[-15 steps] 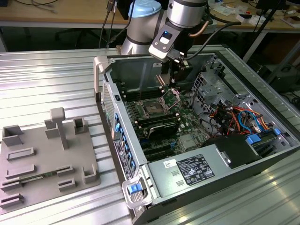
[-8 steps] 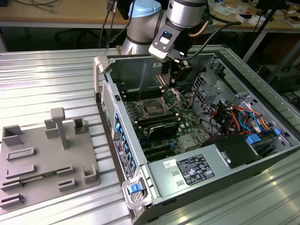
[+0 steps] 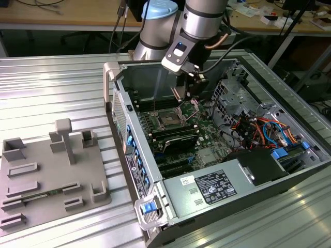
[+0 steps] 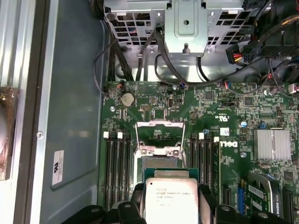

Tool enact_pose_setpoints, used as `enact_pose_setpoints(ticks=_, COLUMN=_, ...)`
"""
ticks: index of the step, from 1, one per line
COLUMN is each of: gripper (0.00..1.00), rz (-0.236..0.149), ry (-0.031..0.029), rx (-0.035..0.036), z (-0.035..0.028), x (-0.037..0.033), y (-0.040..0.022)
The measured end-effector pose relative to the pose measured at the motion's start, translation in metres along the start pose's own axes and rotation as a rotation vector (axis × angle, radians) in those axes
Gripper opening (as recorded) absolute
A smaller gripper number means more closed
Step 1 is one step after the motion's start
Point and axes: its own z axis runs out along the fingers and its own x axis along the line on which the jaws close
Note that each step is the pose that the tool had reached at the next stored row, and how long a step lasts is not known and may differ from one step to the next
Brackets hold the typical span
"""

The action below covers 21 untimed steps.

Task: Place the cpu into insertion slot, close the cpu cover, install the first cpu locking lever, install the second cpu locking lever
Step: 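Place the cpu into insertion slot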

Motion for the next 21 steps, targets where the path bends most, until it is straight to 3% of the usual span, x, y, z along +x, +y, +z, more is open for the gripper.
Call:
enact_pose_setpoints(ticks=4, gripper=0.55, rz=0.001, ry=-0.0002, rx=0.0000, z=0.0085, x=0.0000, y=-0.0080)
enact_pose_setpoints(ticks=21, gripper=0.55, rz=0.001, ry=-0.0001, rx=0.0000, z=0.0462, x=-0.0005, y=-0.0119)
